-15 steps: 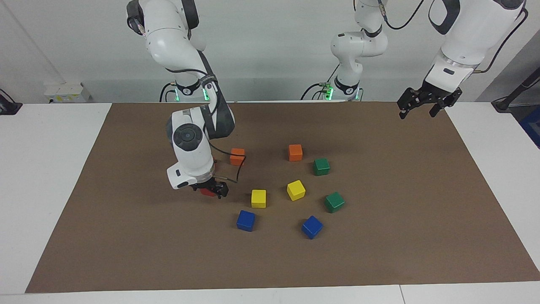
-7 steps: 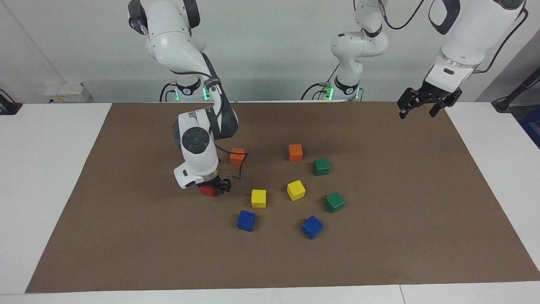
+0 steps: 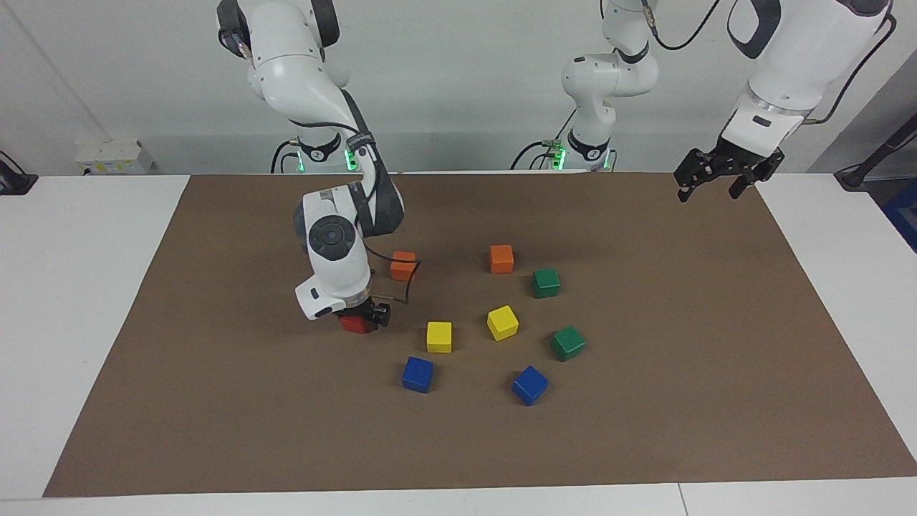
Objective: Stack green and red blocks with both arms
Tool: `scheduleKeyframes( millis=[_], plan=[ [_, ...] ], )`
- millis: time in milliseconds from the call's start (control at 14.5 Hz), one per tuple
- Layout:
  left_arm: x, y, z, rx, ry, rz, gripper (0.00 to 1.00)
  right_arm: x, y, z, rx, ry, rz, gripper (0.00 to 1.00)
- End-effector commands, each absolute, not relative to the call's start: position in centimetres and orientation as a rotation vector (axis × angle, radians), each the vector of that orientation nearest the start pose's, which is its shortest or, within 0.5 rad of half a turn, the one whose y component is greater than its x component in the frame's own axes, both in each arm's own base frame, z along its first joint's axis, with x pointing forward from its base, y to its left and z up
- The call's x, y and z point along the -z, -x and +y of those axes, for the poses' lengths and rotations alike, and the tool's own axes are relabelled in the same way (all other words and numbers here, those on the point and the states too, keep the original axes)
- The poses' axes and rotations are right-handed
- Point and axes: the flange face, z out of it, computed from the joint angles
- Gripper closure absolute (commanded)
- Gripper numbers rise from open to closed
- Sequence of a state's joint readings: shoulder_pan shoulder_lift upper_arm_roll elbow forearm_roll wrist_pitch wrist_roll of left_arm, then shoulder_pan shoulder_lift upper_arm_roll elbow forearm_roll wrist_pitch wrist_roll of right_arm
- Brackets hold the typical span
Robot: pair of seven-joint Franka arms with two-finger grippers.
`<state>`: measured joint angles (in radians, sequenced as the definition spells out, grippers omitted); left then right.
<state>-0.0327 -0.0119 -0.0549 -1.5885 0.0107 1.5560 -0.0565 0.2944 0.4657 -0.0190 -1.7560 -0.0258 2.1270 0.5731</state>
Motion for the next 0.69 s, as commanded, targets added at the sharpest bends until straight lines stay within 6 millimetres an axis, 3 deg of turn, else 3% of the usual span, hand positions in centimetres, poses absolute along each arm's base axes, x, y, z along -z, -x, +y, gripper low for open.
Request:
scheduleKeyframes(
  millis=[0, 138, 275, 344, 482, 619],
  plan=[
    [-62.2, -54.0, -5.1, -0.018, 3.126, 0.039, 0.0, -30.1, -61.8, 17.4, -0.098, 3.173, 0.409, 1.0],
    [-60.7, -53.8, -5.5, 0.059, 3.13, -0.034, 0.0, -30.3, -62.0, 17.3, -0.089, 3.172, 0.404, 1.0],
    [-58.7, -54.0, -8.6, 0.058, 3.134, 0.023, 0.0, -31.7, -63.1, 15.9, -0.065, 3.175, 0.309, 1.0],
    [-57.3, -54.5, -9.8, 0.058, 3.137, -0.012, 0.0, -32.8, -63.9, 13.9, -0.042, 3.177, 0.247, 1.0],
    [-52.8, -54.5, -14.9, 0.053, 3.141, -0.07, 0.0, -35.7, -65.3, 7.9, 0.011, 3.174, 0.111, 1.0],
    [-46.7, -54.3, -19.4, 0.057, 3.147, -0.12, 0.0, -37.0, -65.6, 2.8, 0.04, 3.174, 0.022, 1.0]
  ],
)
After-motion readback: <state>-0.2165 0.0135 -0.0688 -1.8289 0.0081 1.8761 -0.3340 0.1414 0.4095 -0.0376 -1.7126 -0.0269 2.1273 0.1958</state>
